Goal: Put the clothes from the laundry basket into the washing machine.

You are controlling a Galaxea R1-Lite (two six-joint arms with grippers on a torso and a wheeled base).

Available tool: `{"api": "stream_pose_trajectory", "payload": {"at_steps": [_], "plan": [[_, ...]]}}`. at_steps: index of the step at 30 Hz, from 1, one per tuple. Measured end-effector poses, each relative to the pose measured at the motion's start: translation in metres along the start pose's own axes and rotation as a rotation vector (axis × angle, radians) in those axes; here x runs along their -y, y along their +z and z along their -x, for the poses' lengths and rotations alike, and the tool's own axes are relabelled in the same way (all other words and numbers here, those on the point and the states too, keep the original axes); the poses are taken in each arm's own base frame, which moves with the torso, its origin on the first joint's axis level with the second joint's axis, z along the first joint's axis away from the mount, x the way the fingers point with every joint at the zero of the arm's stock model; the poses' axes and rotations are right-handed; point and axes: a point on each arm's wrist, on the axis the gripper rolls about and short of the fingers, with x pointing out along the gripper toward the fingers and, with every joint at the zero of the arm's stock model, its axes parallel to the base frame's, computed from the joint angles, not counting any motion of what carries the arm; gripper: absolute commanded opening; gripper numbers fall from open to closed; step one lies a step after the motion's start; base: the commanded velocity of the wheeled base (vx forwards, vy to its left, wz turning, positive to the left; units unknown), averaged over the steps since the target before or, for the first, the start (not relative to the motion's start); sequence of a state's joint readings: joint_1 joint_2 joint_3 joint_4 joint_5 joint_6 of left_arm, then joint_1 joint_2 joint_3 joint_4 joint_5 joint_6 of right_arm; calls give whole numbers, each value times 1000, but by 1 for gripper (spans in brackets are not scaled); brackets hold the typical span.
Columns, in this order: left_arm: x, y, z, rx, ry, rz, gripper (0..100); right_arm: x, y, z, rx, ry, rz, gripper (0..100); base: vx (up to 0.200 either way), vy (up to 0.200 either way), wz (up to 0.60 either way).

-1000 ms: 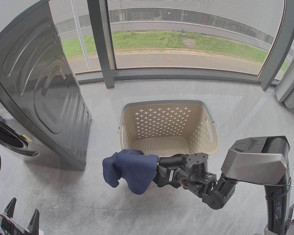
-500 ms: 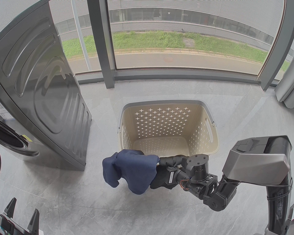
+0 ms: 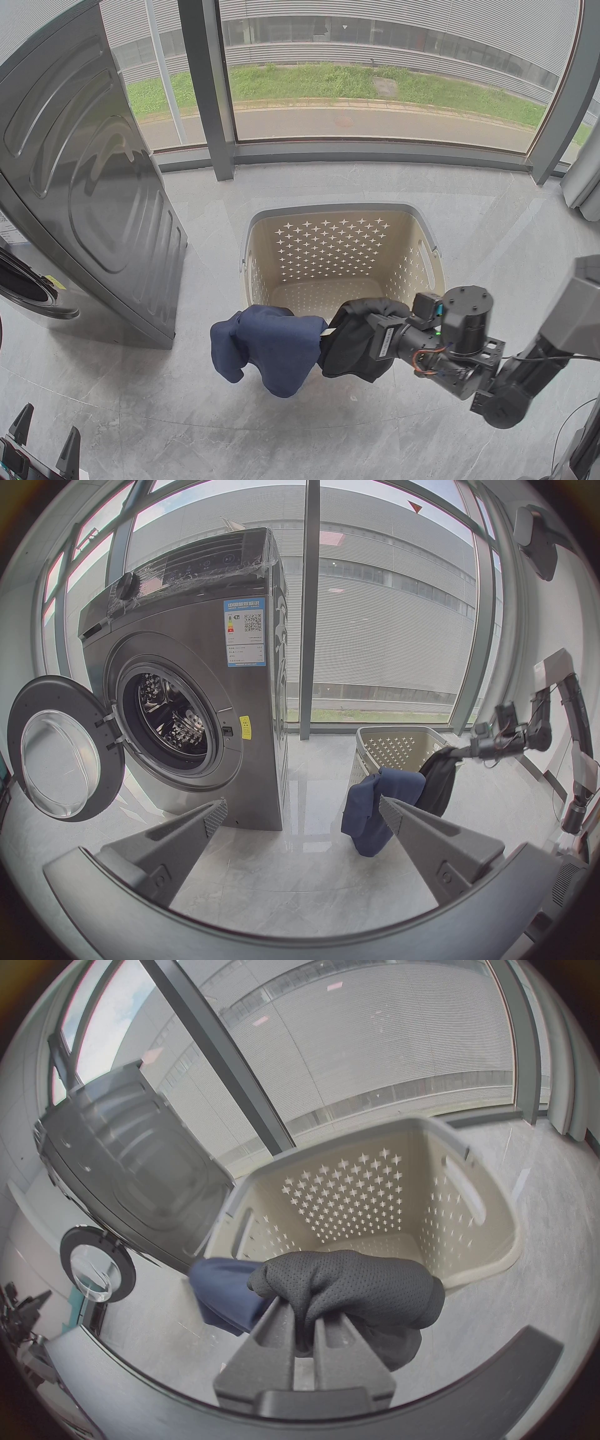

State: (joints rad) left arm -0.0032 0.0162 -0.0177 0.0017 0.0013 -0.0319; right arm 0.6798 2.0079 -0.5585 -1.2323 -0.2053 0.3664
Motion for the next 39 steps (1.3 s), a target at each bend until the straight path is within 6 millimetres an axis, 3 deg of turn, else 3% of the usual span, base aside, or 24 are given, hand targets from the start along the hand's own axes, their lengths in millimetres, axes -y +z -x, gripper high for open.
{"api": "stream_pose_trajectory", "payload": {"at_steps": [9, 16, 22, 29, 39], "plan": [[0, 0, 0, 0, 0, -6, 100, -13, 49, 73, 140, 149, 32, 0, 0, 0, 0], [0, 0, 0, 0, -1, -7, 100, -16, 58, 108, 193, 238, 135, 0, -143, 0, 0], [0, 0, 0, 0, -1, -8, 100, -17, 64, 118, 224, 258, 133, 0, -200, 0, 0], [0, 0, 0, -1, -1, -8, 100, -18, 66, 120, 237, 268, 131, 0, 0, 0, 0], [0, 0, 0, -2, -3, -7, 100, -23, 71, 124, 293, 298, 118, 0, 0, 200, 0]]}}
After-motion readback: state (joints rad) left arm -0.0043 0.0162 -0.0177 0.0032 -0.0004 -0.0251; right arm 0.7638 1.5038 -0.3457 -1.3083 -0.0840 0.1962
